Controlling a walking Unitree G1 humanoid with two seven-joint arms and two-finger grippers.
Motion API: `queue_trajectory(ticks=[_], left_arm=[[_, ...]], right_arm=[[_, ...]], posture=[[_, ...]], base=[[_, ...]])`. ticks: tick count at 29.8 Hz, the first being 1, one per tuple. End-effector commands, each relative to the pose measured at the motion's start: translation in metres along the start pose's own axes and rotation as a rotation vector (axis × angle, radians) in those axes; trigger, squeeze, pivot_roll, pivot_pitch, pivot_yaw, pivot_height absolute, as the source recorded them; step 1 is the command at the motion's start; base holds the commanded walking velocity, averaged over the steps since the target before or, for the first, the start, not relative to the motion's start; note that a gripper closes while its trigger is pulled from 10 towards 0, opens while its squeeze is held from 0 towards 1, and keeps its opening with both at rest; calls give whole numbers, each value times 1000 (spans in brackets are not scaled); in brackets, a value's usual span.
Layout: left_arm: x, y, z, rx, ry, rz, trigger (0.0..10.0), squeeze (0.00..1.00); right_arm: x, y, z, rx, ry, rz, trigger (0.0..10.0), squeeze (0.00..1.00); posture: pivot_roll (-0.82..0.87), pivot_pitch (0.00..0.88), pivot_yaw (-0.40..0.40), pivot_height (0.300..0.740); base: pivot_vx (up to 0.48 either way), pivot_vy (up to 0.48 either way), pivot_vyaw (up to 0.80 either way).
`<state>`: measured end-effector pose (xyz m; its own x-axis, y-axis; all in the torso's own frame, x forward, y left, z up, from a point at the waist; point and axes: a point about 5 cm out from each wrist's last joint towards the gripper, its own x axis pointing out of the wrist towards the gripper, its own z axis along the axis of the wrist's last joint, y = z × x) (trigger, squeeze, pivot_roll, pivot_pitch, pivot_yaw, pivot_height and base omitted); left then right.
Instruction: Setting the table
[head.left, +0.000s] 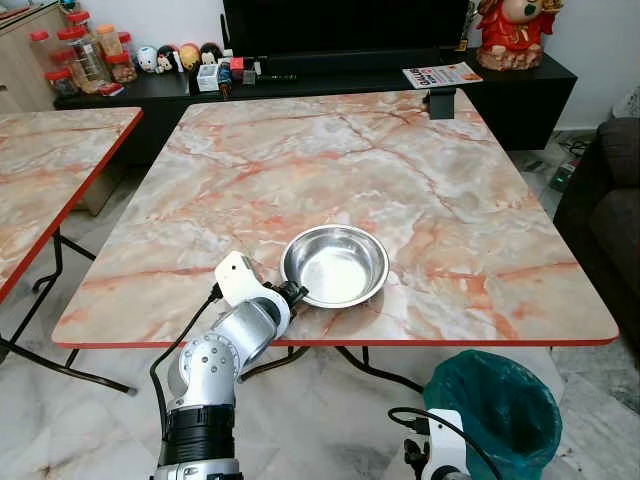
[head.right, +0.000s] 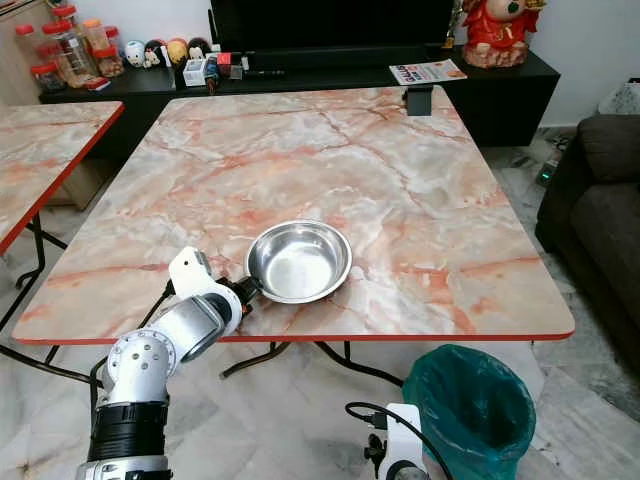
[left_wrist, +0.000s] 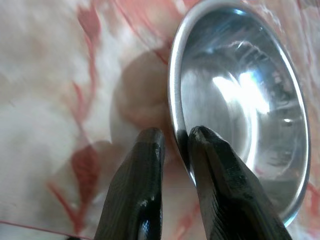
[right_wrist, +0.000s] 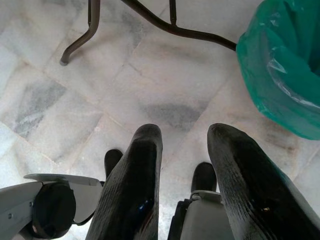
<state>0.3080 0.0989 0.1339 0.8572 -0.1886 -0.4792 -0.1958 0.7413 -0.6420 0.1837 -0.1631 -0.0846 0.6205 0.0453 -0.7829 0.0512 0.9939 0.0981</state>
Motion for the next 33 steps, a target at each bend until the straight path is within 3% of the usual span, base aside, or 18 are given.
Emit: queue_trajectory(ticks=[1,3,13,16,17,20,21,23,25,26,28,30,32,33], left_arm=[[-3,3,4,65,-39,23,10000,0],[-4,5,7,98,-60,39,10000,0],[-7,5,12,104,-98,15,10000,0],[-8,10,20,209,-174,28,10000,0],[-7,19,23,329,-216,83,10000,0],[-7,27,26,363,-249,113,10000,0],[-9,42,36,413,-360,152,10000,0],[-12,56,42,508,-458,179,10000,0],[-12,60,43,530,-473,193,10000,0],[-13,73,43,547,-498,204,10000,0],[-13,83,43,559,-508,236,10000,0],[-21,108,49,581,-575,342,10000,0],[-27,121,53,606,-616,401,10000,0],[-33,134,56,615,-641,464,10000,0]], right_arm=[[0,2,0,5,5,3,10000,0],[0,2,0,6,4,3,10000,0],[1,2,1,5,1,5,10000,0],[1,2,2,5,-1,7,10000,0],[1,2,2,6,-2,7,10000,0],[1,3,2,7,-3,7,10000,0],[1,2,2,10,-5,6,10000,0],[1,2,2,13,-7,5,10000,0],[1,2,2,14,-8,5,10000,0],[1,2,3,18,-13,5,10000,0],[1,2,3,19,-16,5,10000,0],[1,1,4,19,-23,7,10000,0],[1,1,4,19,-25,7,10000,0],[1,1,5,19,-26,7,10000,0]], posture=[[88,13,75,740],[88,12,74,740],[93,10,71,740],[94,9,72,740],[90,6,73,740],[88,7,75,740],[88,7,75,740],[87,10,74,740],[87,10,74,740],[87,10,74,740],[86,11,71,740],[86,11,71,740],[86,10,70,740],[86,10,70,740]], base=[[0,0,0],[0,0,0],[0,0,0],[0,0,0],[0,0,0],[0,0,0],[0,0,0],[0,0,0],[0,0,0],[0,0,0],[0,0,0],[0,0,0],[0,0,0],[0,0,0]])
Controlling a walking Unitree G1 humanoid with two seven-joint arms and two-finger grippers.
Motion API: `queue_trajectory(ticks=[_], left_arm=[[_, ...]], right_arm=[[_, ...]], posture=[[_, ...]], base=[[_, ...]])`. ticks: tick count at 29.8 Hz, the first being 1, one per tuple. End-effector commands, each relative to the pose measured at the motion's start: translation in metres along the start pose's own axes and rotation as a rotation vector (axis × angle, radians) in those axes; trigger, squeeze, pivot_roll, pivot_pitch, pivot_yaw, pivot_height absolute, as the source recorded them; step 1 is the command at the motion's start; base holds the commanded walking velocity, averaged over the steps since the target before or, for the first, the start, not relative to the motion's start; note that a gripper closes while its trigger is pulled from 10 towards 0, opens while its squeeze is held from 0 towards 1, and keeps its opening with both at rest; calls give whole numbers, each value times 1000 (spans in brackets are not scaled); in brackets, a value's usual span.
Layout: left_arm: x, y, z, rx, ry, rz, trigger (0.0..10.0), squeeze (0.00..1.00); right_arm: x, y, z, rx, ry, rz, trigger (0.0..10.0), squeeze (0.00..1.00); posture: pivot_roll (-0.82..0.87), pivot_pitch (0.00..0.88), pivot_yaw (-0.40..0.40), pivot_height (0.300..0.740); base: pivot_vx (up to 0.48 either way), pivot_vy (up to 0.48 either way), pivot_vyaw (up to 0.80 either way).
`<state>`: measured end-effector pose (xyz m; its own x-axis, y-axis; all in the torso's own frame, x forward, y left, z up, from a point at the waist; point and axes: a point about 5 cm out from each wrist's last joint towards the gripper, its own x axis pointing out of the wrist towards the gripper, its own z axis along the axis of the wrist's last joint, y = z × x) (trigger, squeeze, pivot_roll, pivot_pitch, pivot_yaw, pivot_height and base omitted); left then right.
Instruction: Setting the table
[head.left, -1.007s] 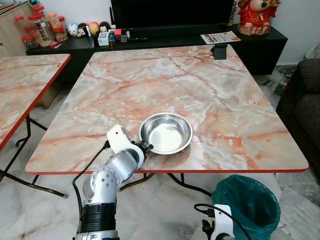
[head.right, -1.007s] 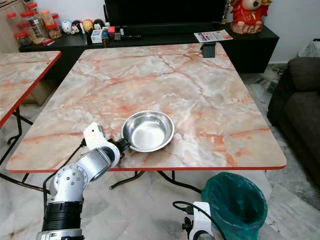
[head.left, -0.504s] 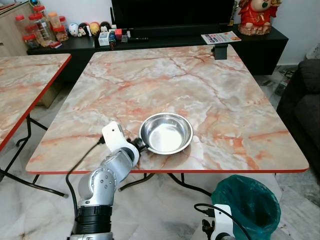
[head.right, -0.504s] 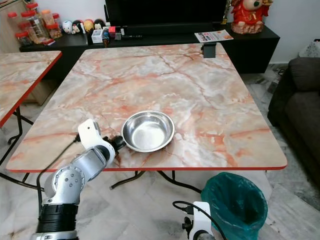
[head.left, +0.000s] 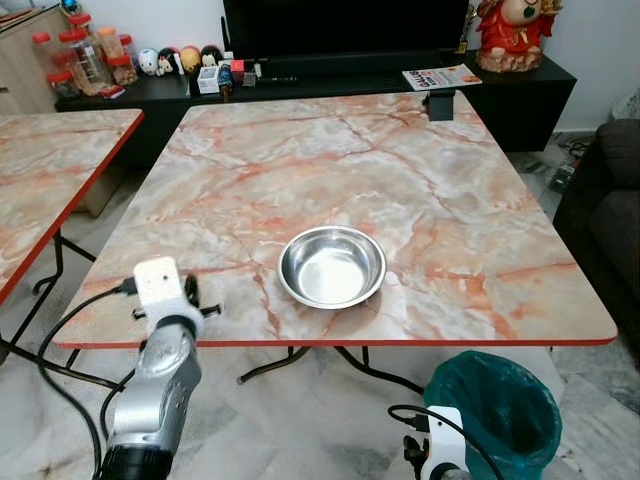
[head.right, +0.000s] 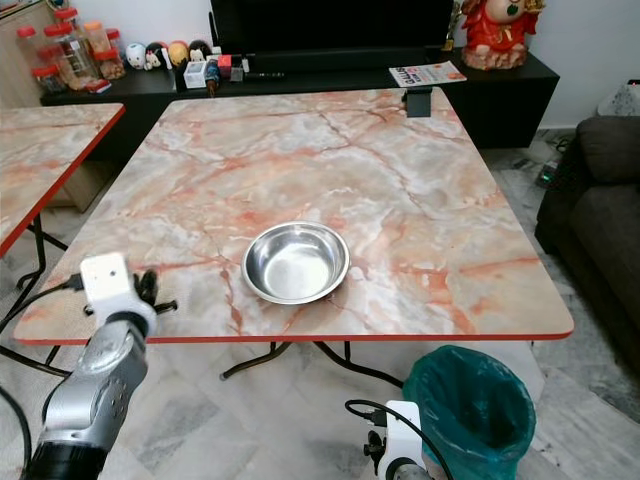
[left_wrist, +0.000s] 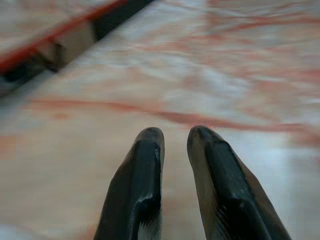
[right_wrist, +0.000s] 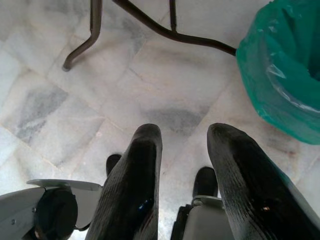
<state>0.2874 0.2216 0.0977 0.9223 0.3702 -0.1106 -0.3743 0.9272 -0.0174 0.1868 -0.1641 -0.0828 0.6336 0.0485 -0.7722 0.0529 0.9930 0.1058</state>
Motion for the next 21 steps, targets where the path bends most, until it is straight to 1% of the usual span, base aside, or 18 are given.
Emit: queue_trajectory(ticks=[1,2,5,6,7,8,9,10,11,12,14,15,16,17,18,19,20,21], left_arm=[[0,28,-3,60,-37,125,10000,0],[0,34,-5,74,-42,148,10000,0],[-7,68,-18,161,-63,276,10000,0],[-7,68,-18,161,-63,276,10000,0],[-9,74,-20,172,-65,296,10000,0],[-12,84,-25,189,-56,332,10000,0],[-18,101,-39,261,-16,389,10000,0],[-22,107,-48,290,26,398,10000,0],[-22,107,-48,290,26,398,10000,0],[-24,111,-56,309,62,402,10000,0],[-33,122,-83,314,194,406,10000,0],[-33,122,-83,314,194,406,10000,0],[-42,127,-101,329,279,397,10000,0],[-46,127,-111,332,337,376,10000,0],[-53,124,-127,332,438,316,10000,0],[-55,122,-133,331,479,286,10000,0],[-61,114,-146,333,558,199,10000,0],[-64,109,-151,334,591,154,10000,0]], right_arm=[[0,1,1,13,-10,2,10000,0],[0,1,1,13,-10,2,10000,0],[0,1,1,10,-11,3,10000,0],[0,1,1,10,-11,3,10000,0],[0,1,1,10,-11,3,10000,0],[0,1,1,10,-11,3,10000,0],[0,1,1,10,-11,2,10000,0],[0,1,1,10,-10,1,10000,0],[0,1,1,10,-10,1,10000,0],[0,0,1,10,-10,0,10000,0],[0,0,0,11,-9,-1,10000,0],[0,0,0,11,-9,-1,10000,0],[0,0,0,11,-9,-1,10000,0],[0,0,0,11,-8,-2,10000,0],[0,0,0,11,-8,-2,10000,0],[0,0,0,11,-8,-2,10000,0],[0,0,0,11,-8,-3,10000,0],[0,-1,0,11,-8,-4,10000,0]], posture=[[86,10,70,740],[86,10,70,740],[90,11,67,740],[90,11,67,740],[90,11,67,740],[93,15,67,740],[95,15,66,740],[95,16,66,740],[95,16,66,740],[95,16,66,740],[93,16,65,740],[93,16,65,740],[89,15,65,740],[87,13,64,740],[86,14,66,740],[87,14,65,740],[88,13,63,740],[88,13,63,740]], base=[[0,0,0],[0,0,0],[0,0,0],[0,0,0],[0,0,0],[0,0,0],[0,0,0],[0,0,0],[0,0,0],[0,0,0],[0,0,0],[0,0,0],[0,0,0],[0,0,0],[0,0,0],[0,0,0],[0,0,0],[0,0,0]])
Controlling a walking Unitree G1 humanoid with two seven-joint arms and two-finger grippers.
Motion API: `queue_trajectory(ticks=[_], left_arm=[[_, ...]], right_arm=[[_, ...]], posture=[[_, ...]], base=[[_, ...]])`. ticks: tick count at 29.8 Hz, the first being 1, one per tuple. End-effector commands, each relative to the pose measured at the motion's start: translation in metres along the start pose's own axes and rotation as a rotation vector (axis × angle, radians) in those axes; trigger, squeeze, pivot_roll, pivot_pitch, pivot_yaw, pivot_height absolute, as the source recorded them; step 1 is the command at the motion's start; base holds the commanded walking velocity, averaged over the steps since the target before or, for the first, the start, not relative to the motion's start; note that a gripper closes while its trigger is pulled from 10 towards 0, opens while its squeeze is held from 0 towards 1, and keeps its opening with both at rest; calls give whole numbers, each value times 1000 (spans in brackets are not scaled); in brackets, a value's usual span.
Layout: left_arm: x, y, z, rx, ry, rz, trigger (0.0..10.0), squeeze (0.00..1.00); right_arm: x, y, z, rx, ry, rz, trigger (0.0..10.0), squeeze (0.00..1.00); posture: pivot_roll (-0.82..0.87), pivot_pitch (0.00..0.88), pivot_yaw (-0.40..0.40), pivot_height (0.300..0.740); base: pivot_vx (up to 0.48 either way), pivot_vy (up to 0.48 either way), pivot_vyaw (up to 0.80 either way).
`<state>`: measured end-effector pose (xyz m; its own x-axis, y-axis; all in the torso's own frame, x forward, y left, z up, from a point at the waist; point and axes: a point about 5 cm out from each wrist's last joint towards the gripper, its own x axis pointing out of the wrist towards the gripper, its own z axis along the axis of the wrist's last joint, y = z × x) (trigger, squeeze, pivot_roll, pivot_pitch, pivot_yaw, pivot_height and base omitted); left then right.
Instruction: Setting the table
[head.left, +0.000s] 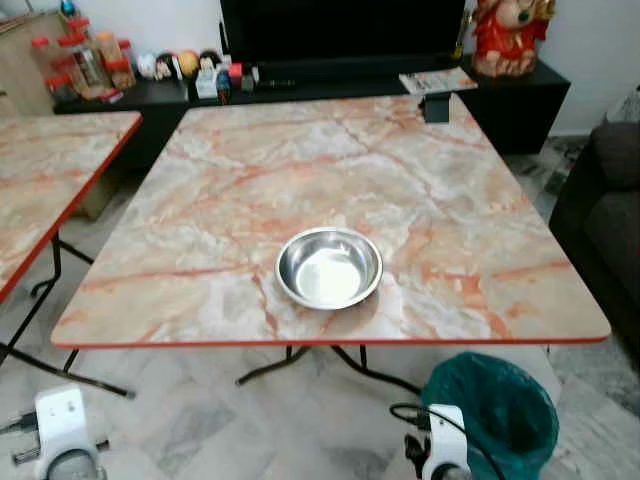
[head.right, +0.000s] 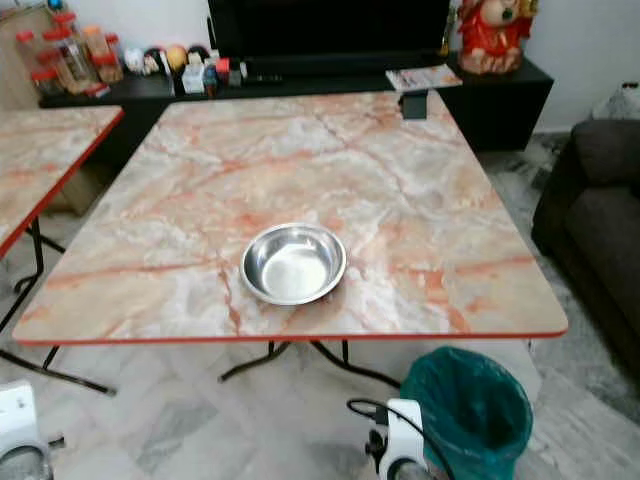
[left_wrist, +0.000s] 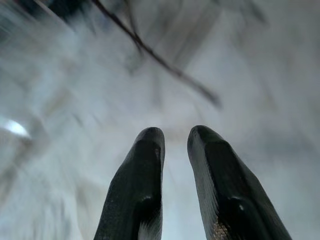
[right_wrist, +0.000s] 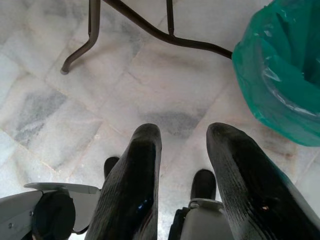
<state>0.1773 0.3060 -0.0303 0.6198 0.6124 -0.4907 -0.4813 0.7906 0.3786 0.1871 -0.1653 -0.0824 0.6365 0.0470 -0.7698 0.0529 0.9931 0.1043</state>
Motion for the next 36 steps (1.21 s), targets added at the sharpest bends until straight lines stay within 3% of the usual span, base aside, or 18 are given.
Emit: queue_trajectory(ticks=[1,2,4,9,10,16,29,36], left_arm=[[-4,-16,-16,51,93,-142,10000,0],[-11,-30,-28,119,144,-263,10000,0],[-17,-41,-37,172,169,-346,10000,0],[-24,-60,-43,177,184,-434,10000,0],[-27,-70,-41,157,175,-488,10000,0],[-32,-93,-35,144,170,-597,10000,0],[-36,-99,-40,92,220,-586,10000,0],[-37,-94,-48,71,260,-565,10000,0]], right_arm=[[0,1,0,12,-4,-3,10000,0],[0,0,0,9,-3,-4,10000,0],[0,0,0,6,0,-5,10000,0],[0,-1,1,2,0,-8,10000,0],[0,-1,1,-2,2,-11,10000,0],[0,-2,1,-8,8,-12,10000,0],[0,-4,2,-8,11,-17,10000,0],[0,-2,-1,-86,29,-8,10000,0]], posture=[[88,13,63,740],[87,13,61,740],[87,13,60,740],[77,9,57,740],[78,9,55,740],[67,7,55,740],[54,3,49,740],[59,6,46,740]], base=[[0,0,0],[0,0,0],[0,0,0],[0,0,0],[0,0,0],[0,0,0],[0,0,0],[0,69,84]])
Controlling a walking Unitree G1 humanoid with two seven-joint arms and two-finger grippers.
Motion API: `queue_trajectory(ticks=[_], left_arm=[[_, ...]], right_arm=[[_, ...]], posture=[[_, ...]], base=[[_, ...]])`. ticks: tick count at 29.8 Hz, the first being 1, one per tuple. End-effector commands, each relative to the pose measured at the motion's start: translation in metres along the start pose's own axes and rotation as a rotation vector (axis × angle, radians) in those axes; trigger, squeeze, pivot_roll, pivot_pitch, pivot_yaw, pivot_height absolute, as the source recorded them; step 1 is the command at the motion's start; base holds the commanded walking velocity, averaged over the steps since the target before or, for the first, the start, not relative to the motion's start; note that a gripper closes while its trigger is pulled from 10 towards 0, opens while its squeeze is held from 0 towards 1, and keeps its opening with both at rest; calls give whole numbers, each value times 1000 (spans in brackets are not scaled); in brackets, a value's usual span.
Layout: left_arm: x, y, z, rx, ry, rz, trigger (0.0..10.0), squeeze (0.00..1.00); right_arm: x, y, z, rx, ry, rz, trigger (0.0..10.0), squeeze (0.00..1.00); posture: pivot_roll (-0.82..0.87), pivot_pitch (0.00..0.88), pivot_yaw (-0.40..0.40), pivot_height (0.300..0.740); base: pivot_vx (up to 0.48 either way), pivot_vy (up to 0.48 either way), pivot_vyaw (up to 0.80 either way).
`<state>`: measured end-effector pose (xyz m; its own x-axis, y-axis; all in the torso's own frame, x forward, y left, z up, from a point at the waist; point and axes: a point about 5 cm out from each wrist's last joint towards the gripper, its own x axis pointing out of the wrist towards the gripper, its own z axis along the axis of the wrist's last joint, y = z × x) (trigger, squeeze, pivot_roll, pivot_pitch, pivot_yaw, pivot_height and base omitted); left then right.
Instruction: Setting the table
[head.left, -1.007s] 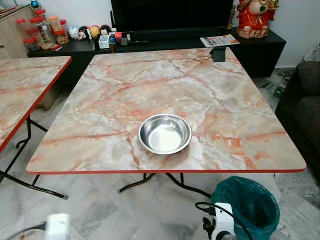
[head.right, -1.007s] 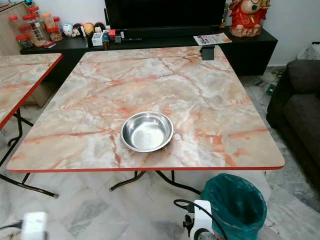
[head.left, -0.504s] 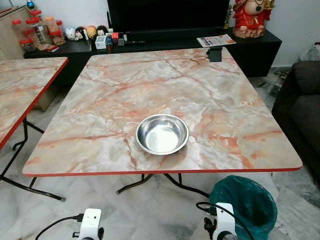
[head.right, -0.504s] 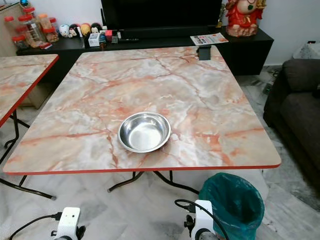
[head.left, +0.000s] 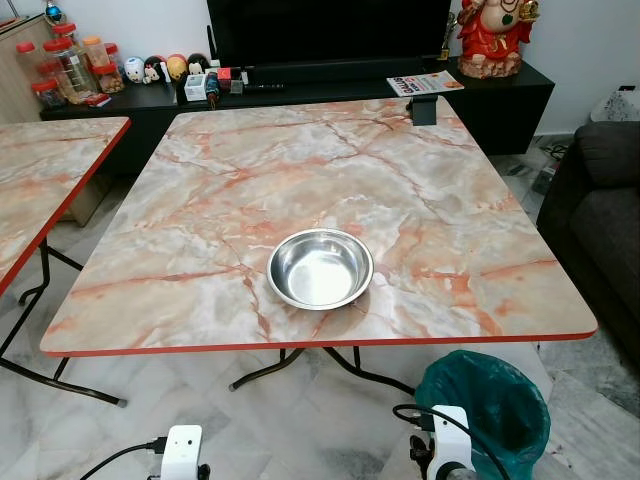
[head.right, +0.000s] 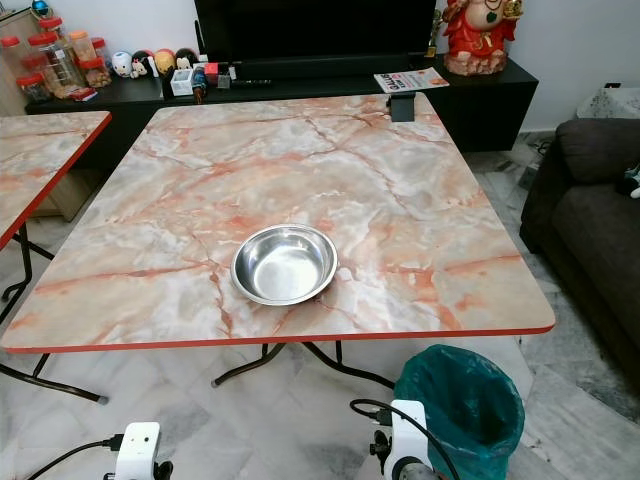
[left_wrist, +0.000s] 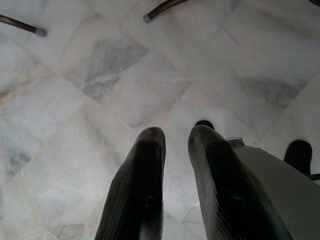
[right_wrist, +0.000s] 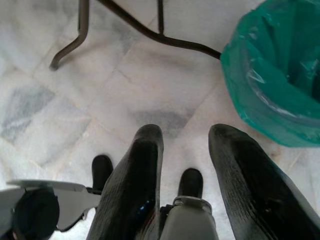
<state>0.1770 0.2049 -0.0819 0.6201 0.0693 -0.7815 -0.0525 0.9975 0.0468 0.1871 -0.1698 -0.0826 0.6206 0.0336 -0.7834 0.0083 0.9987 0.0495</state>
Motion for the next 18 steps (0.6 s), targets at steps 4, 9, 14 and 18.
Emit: queue_trajectory(ticks=[4,9,14,18], left_arm=[[-3,7,-12,-7,51,32,10000,0],[-4,9,-17,-6,64,41,10000,0],[-5,10,-18,-5,65,45,10000,0],[-5,11,-18,-5,66,46,10000,0]], right_arm=[[0,3,-2,2,9,9,10000,0],[0,2,-2,39,8,5,10000,0],[0,3,-2,39,6,6,10000,0],[0,3,-2,39,8,7,10000,0]], posture=[[61,7,47,740],[62,10,50,740],[63,11,51,740],[63,11,51,740]], base=[[0,480,600],[0,315,0],[0,305,0],[0,301,0]])
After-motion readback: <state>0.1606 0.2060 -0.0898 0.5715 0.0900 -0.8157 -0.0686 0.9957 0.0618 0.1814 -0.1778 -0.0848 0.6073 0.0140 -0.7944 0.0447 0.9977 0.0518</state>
